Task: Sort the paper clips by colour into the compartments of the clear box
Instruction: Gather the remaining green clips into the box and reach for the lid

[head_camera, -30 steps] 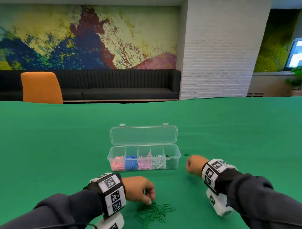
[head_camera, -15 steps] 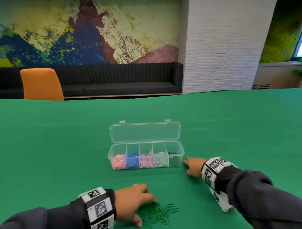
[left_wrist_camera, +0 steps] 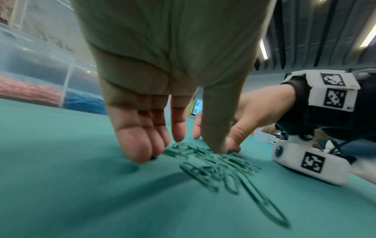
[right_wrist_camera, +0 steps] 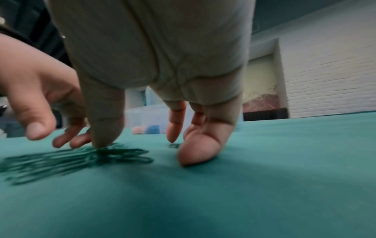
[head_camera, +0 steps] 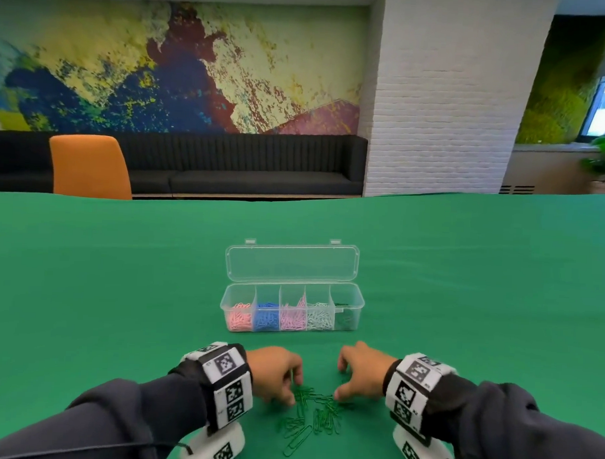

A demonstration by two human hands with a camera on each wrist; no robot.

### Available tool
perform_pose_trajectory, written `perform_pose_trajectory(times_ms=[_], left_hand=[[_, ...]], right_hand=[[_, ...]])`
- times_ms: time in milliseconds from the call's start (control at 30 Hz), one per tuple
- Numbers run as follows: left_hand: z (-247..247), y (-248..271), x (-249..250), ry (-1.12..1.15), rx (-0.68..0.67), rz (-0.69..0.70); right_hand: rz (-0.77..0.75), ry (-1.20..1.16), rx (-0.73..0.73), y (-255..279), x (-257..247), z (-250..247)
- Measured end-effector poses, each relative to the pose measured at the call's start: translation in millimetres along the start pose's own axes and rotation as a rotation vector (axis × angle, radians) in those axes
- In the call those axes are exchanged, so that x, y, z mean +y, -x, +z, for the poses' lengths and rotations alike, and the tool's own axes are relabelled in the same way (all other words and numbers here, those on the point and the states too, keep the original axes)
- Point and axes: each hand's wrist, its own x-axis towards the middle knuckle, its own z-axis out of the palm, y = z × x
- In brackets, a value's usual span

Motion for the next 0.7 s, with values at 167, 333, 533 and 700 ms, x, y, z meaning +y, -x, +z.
perform_pose_trajectory(times_ms=[167, 333, 533, 700], left_hand=[[17, 14, -5, -0.134, 0.023, 0.049], [26, 4, 3, -0.107, 0.106, -0.031], [17, -17, 18, -0.106, 0.108, -0.03], [11, -29, 28, -0.138, 0.062, 0.033]], right_hand=[[-0.092, 0.083, -0.045, -3, -30, 19], [-0.153, 0.051, -0.024, 5, -31, 23], [-0.084, 0.068, -0.017, 4, -7, 9], [-0.049, 0.085, -0.046, -12, 12, 1]])
